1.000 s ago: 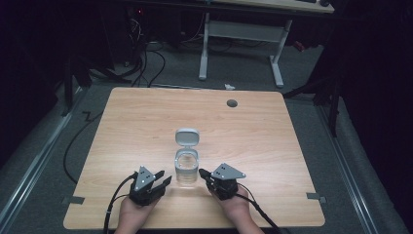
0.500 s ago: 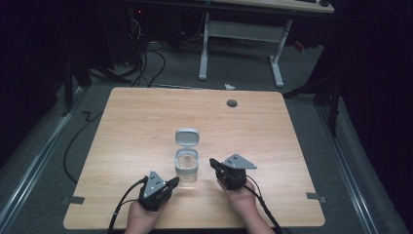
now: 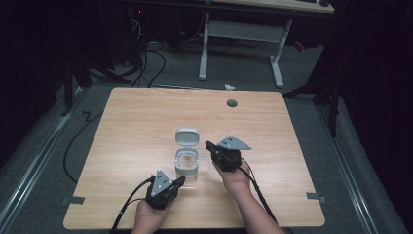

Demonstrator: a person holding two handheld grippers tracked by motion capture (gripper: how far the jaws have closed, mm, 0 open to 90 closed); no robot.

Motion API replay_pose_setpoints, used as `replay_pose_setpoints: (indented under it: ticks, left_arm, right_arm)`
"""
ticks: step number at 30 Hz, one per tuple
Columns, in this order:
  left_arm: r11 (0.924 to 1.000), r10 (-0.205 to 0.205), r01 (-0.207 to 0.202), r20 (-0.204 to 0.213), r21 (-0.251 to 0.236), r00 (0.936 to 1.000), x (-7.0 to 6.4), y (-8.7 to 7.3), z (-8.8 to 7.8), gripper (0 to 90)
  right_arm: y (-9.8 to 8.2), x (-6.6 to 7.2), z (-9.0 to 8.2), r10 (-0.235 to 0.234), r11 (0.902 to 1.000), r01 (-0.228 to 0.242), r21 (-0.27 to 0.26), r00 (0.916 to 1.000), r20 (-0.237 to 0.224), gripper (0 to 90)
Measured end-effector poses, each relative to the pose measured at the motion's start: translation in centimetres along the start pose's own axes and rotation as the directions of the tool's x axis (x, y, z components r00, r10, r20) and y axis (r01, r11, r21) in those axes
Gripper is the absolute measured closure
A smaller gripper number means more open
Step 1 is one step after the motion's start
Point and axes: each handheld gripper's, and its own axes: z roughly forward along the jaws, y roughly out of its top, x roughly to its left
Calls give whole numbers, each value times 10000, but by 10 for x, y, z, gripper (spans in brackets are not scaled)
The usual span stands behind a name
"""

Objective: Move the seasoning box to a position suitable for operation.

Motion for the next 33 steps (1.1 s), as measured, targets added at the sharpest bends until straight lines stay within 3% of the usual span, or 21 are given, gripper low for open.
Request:
replay_pose_setpoints:
  ticks: [5,11,17,33]
  left_arm:
    - [9998,172,-172,-17,69,9998,-1,-4,2,898]
    - [9999,91,-92,53,138,9999,0,-3,2,880]
    - [9999,-20,20,-17,155,10000,1,-2,3,886]
    - [9997,-130,131,-55,205,9999,2,-2,3,900]
  right_arm:
    - [13,-4,10,-16,10000,16,-91,10000,51,900]
    - [26,-9,21,136,9997,-135,-226,9999,33,900]
    - [37,-2,30,30,9992,-32,-391,10000,-64,900]
    - [35,4,32,9,9992,-19,-391,9997,-253,900]
